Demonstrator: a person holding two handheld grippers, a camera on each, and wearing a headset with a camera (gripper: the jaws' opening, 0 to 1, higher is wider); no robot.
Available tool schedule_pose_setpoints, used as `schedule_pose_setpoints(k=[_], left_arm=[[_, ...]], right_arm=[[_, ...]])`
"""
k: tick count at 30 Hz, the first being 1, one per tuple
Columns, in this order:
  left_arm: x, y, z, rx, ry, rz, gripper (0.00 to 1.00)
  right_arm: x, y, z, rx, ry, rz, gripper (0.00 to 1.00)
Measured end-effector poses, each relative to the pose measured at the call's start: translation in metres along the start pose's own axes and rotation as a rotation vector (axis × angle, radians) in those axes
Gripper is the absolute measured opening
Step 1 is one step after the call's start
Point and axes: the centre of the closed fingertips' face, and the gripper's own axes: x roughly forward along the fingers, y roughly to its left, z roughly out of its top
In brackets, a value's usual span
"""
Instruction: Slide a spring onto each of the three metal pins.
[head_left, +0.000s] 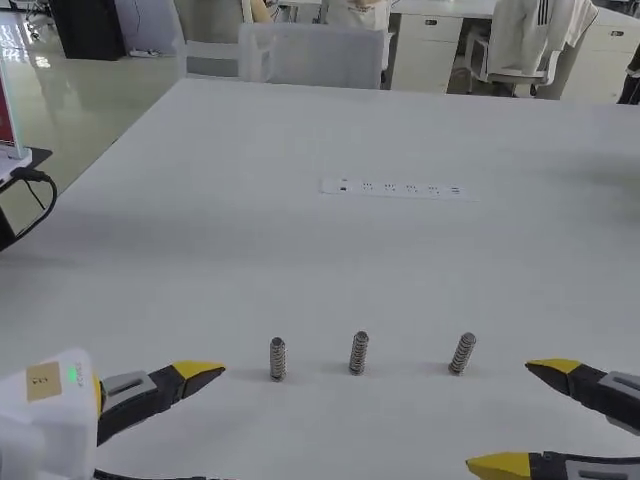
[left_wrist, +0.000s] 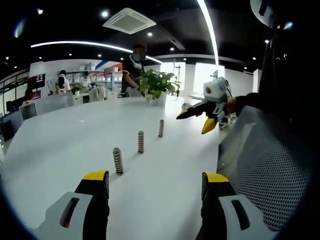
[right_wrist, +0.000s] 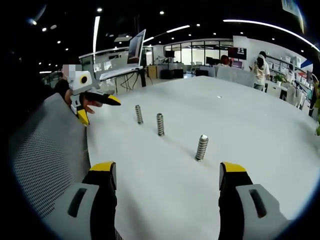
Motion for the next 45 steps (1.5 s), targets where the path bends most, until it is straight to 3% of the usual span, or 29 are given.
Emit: schedule_pose_setpoints(k=[5,13,21,35,45], left_arm=[[0.000,0.002,0.000,-0.005,-0.002,0.008,0.74],[0.000,0.004,-0.003,-0.036,0.011,0.020,0.82],[0.002,0.008,-0.007,-0.079,0.026,0.028,0.98],[0.005,0.008,-0.009,-0.067,0.033,0.026,0.98],[0.005,0.013,-0.005,-0.074,0.015,0.049,0.98]], right_arm=[[0.001,-0.002,-0.002,0.008,-0.003,-0.002,0.92],[0.002,-0.003,-0.001,0.018,-0.006,-0.008,0.93],[0.003,-0.003,-0.002,0.022,-0.005,-0.008,0.93],[0.001,-0.003,-0.001,0.017,-0.009,-0.016,0.94],[0.001,-0.007,0.000,0.018,-0.011,-0.026,0.94]])
